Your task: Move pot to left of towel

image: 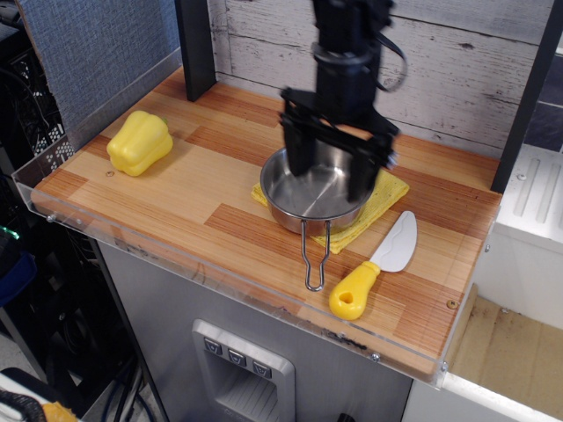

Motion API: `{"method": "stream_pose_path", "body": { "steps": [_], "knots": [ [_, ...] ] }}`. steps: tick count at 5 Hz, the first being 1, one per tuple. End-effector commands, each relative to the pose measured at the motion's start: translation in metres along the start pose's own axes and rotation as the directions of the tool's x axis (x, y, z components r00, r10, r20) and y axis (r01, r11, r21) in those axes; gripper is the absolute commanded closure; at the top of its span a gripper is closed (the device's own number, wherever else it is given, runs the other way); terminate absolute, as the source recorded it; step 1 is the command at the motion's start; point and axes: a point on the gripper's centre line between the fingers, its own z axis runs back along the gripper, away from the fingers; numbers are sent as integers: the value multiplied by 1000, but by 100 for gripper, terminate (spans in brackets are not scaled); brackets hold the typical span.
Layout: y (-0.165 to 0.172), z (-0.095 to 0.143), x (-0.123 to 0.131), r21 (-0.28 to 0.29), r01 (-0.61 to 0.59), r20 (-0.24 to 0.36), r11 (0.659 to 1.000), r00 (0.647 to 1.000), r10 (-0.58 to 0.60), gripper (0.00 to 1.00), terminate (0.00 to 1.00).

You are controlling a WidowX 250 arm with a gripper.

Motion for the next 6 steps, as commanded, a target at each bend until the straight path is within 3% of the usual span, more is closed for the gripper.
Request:
{"method": "stream_pose_path", "body": {
  "steps": [1, 4, 5, 6],
  "knots": [
    [-23, 17, -4, 13, 16, 54, 1000, 998, -17, 0, 0],
    [-4, -19, 7, 2, -7, -28, 1000, 1000, 7, 0, 0],
    [-3, -23, 8, 11, -5, -33, 1000, 999, 5, 100, 0],
    [-5, -20, 8, 23, 5, -24, 1000, 1000, -5, 100, 0]
  ]
}}
